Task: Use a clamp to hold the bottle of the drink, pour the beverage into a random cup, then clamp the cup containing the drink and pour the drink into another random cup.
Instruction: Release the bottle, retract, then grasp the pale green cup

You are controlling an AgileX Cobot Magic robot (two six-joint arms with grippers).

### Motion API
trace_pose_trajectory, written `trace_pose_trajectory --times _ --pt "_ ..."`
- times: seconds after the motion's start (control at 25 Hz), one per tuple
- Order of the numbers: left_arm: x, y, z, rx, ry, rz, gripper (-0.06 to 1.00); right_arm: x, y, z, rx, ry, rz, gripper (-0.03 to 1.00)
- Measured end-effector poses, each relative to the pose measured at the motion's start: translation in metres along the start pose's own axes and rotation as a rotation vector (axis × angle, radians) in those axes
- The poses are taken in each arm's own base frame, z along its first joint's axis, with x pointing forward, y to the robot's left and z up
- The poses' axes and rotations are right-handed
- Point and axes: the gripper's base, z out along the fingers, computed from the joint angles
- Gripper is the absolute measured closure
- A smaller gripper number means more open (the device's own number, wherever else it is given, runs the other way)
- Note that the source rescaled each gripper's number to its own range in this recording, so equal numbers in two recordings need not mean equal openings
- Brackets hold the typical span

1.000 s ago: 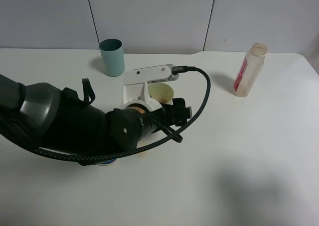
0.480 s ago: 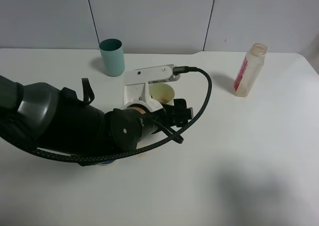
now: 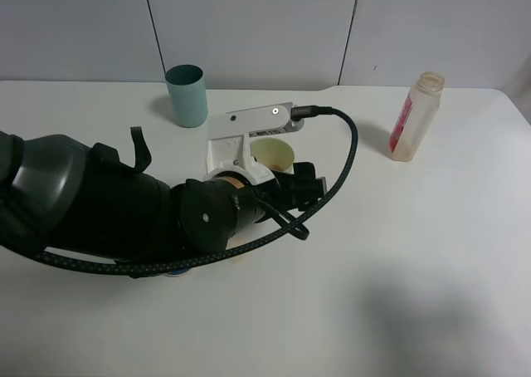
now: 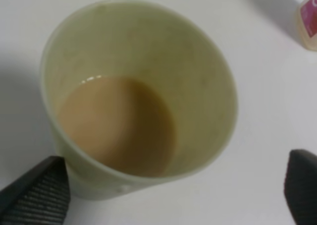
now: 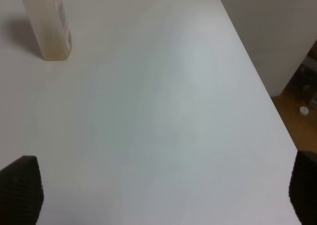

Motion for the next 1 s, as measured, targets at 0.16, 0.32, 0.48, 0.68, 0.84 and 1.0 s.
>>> trace_pose_trajectory --times 0.16,0.32,0.48,0.68,0.84,1.0 --pt "-0.0010 -0.0004 -0.0007 0.002 -0.002 -0.002 0.21 0.0000 0.0000 0.0000 0.000 0.000 0.000 -0.03" --pt "-0.0005 -0.0008 -0.0010 0.004 0.000 -0.001 0.21 0.0000 0.0000 0.0000 0.000 0.000 0.000 -0.03" --pt "-0.0005 -0.0008 -0.0010 0.004 0.000 -0.001 0.21 0.0000 0.0000 0.0000 0.000 0.000 0.000 -0.03" --pt "-0.0002 -0.0007 -0.0008 0.003 0.000 0.000 0.21 0.0000 0.0000 0.0000 0.000 0.000 0.000 -0.03" --pt "0.0046 0.0012 0.0026 -0.008 0.010 0.010 0.21 0.0000 0.0000 0.0000 0.000 0.000 0.000 -0.03" --pt "0.0070 0.0023 0.0045 -0.015 0.013 0.016 0.21 0.0000 0.0000 0.0000 0.000 0.000 0.000 -0.03"
